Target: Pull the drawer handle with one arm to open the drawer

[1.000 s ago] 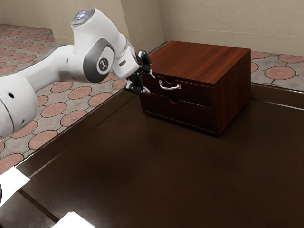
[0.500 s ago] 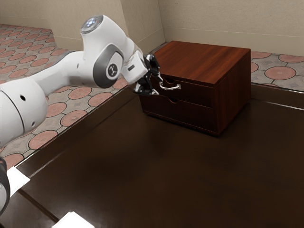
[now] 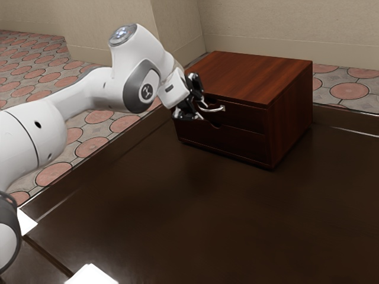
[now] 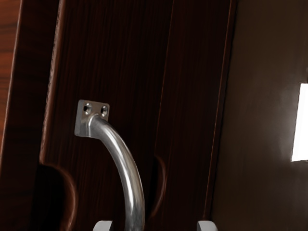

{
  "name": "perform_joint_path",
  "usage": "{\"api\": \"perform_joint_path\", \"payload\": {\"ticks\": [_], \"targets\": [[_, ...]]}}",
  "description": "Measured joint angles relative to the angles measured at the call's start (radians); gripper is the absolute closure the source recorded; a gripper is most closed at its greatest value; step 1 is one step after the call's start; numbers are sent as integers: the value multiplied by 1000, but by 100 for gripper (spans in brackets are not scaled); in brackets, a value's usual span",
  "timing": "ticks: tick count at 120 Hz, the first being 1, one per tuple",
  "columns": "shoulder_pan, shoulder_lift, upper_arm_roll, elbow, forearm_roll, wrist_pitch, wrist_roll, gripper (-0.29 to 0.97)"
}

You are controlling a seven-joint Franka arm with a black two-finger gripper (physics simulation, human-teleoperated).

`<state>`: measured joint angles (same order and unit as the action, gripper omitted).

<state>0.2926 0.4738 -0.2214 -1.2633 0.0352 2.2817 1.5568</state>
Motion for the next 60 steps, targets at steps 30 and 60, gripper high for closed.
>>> {"api": "perform_joint_path", "payload": {"ticks": [30, 60], "targets": [[0, -20, -14, -32, 30, -6, 6, 62], [4, -72, -15, -92, 25, -9, 9, 66]]}}
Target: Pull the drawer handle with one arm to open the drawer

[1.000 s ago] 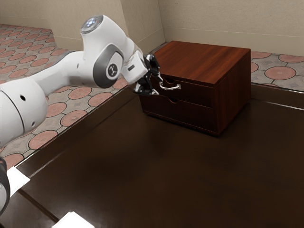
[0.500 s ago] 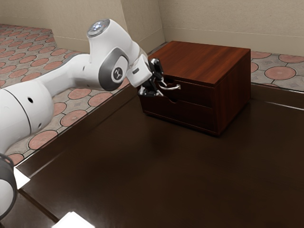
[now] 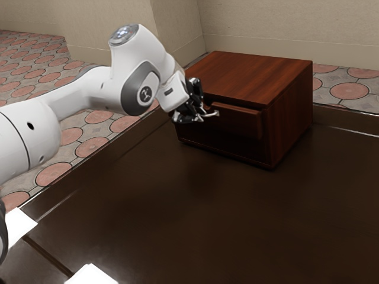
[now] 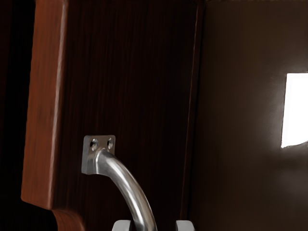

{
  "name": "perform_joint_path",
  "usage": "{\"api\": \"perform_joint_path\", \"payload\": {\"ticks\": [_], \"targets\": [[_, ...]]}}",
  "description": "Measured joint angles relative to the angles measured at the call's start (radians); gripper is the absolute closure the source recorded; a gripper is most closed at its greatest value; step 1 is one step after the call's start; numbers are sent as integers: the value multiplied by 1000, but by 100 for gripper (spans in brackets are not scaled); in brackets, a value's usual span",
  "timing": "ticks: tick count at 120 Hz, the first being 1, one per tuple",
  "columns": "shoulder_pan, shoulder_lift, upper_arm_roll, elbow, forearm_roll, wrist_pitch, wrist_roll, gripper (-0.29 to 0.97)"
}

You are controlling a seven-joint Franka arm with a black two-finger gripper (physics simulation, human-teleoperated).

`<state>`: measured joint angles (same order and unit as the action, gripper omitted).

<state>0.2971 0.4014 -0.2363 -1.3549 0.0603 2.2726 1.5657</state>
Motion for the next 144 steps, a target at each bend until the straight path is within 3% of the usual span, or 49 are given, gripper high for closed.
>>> {"api": "perform_joint_path", "payload": {"ticks": [56, 144], "targets": [[19, -15, 1, -36, -14, 1, 0, 63], [26, -239, 33, -322, -62, 29, -8, 67]]}}
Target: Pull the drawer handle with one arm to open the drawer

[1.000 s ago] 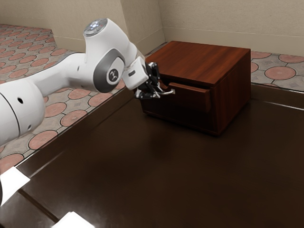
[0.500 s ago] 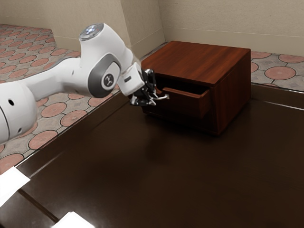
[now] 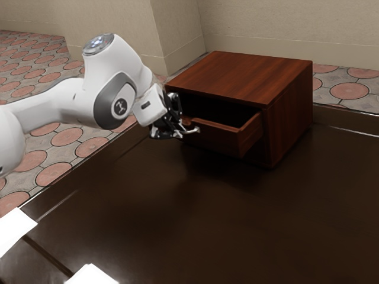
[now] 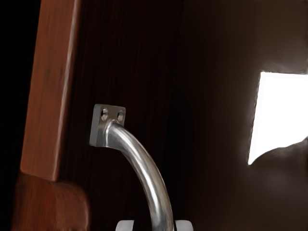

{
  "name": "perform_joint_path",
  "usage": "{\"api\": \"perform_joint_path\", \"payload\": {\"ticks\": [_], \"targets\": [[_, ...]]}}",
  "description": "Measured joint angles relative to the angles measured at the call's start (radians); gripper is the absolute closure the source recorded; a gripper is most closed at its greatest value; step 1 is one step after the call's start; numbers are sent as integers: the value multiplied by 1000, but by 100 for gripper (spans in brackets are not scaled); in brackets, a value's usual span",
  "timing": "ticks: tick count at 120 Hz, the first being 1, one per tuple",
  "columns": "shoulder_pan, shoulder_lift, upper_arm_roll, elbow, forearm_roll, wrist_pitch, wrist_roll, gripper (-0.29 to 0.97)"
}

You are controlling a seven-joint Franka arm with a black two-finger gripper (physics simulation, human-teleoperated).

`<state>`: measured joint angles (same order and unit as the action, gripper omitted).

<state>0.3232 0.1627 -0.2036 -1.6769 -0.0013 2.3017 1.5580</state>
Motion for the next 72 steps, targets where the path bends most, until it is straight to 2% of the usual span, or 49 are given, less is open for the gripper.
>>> {"api": "perform_joint_path", "payload": {"ticks": [72], "targets": [[-7, -156, 10, -190, -15, 44, -9, 69]]}}
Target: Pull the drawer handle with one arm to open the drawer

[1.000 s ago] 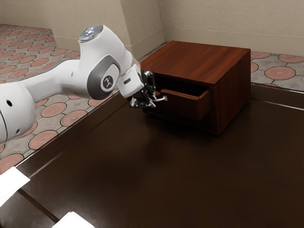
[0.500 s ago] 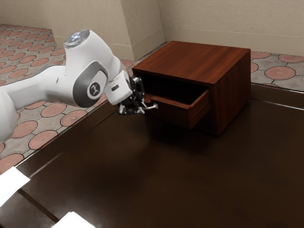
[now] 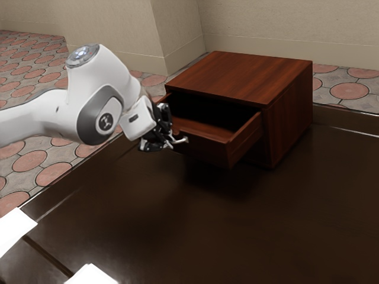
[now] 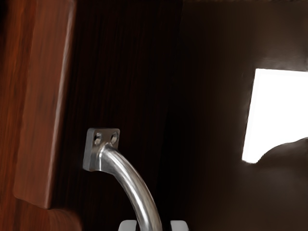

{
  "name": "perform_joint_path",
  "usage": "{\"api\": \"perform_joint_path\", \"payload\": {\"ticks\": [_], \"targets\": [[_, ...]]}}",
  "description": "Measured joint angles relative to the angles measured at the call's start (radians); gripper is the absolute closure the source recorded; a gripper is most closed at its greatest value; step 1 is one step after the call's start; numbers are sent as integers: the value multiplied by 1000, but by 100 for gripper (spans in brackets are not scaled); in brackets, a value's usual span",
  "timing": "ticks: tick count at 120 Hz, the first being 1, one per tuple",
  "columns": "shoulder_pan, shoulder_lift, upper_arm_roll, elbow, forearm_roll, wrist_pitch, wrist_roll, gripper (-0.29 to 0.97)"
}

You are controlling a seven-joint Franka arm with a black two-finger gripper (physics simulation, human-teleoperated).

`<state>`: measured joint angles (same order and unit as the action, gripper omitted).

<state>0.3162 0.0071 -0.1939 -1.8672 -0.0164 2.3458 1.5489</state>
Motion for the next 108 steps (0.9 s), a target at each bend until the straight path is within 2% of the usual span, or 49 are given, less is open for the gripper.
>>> {"api": "perform_joint_path", "payload": {"ticks": [52, 61, 70, 78, 89, 108], "targets": [[-6, -68, 18, -77, -2, 10, -7, 68], [1, -86, 23, -75, -2, 9, -8, 66], [9, -154, 22, -45, -8, -7, -8, 60], [-3, -194, 22, 36, -39, -75, -9, 47], [2, -199, 28, 151, -59, -243, -10, 30], [8, -193, 92, 195, -67, -517, -10, 14]]}}
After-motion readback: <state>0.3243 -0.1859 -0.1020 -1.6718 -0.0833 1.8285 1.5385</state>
